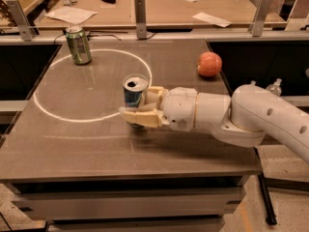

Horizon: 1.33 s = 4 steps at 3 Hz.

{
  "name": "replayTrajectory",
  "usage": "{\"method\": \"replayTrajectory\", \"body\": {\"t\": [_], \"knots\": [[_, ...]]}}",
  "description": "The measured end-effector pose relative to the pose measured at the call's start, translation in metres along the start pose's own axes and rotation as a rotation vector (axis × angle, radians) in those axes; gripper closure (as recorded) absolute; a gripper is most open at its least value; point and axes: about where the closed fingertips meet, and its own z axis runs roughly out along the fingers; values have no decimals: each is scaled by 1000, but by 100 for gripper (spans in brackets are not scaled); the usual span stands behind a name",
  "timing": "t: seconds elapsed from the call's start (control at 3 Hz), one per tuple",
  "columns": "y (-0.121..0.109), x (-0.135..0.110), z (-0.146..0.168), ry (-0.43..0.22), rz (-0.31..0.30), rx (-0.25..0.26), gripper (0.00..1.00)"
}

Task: Knock redbull can over

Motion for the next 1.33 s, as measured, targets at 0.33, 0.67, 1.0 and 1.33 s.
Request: {"method": "replayTrajectory", "body": {"t": [0.33,0.67,1.0,1.33], "knots": [[-5,-26,-1,-80,-193,-7,100],[1,-45,3,-69,-451,-85,100],[1,-45,3,-69,-451,-85,100],[4,-53,3,-39,-617,-100,100]]}}
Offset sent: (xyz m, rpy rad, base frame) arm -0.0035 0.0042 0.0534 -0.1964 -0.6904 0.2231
